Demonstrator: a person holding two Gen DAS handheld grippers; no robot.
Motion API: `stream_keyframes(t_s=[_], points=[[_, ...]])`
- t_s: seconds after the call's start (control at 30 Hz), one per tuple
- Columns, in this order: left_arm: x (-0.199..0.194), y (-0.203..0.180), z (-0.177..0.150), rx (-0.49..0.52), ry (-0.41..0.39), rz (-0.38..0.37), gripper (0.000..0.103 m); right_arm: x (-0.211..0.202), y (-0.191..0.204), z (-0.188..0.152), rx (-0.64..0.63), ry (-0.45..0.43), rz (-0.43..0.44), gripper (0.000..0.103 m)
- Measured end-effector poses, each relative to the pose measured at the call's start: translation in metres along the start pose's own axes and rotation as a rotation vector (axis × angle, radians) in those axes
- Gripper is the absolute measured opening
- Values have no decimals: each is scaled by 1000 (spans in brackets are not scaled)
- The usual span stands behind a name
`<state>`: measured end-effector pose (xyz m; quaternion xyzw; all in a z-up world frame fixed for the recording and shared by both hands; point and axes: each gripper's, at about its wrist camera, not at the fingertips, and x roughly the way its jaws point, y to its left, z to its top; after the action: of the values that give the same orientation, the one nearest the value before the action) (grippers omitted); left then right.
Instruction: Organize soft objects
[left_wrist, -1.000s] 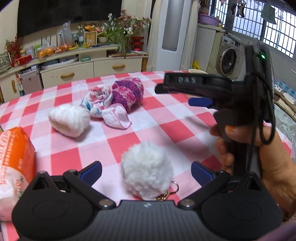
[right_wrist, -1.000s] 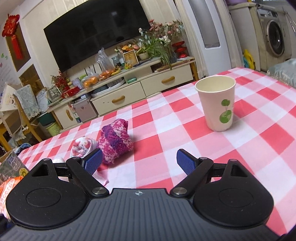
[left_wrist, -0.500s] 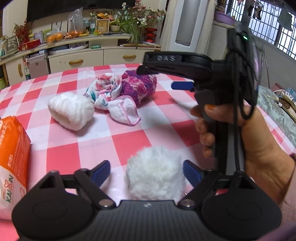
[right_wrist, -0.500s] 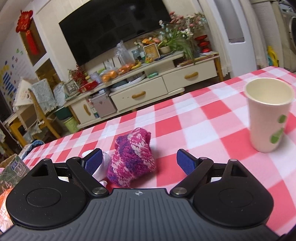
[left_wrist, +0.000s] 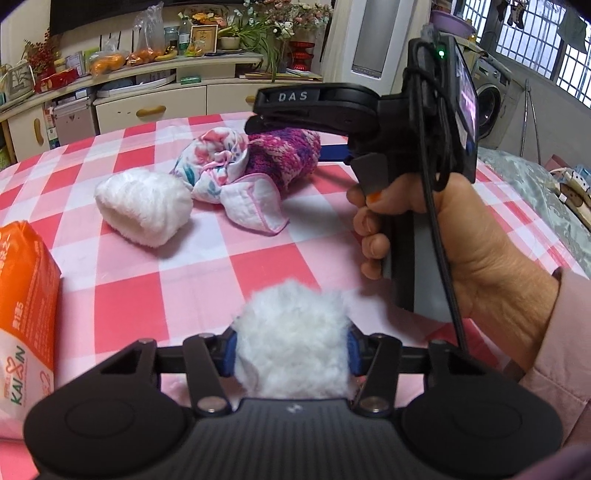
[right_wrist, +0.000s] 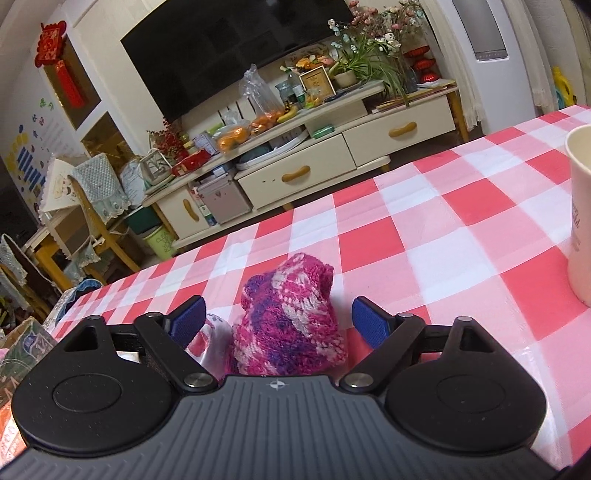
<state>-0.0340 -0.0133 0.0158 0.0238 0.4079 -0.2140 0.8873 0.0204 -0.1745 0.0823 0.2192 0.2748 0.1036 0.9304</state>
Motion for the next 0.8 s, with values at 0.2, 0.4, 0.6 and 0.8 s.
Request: stream_keyframes(t_s=[0.2, 0.4, 0.6, 0.8], points=[[-3, 10, 0, -39, 0, 4, 48, -5, 2, -3, -25, 16, -20, 74], [-6, 21, -2, -80, 0, 26, 48, -12, 0, -2, -49, 31, -19, 69], [-12, 28, -4, -104, 1, 43, 48, -20, 4, -8, -87, 83, 52, 67], [-17, 36, -8, -129, 0, 44, 48, -28, 12, -16, -148, 136, 122, 67]])
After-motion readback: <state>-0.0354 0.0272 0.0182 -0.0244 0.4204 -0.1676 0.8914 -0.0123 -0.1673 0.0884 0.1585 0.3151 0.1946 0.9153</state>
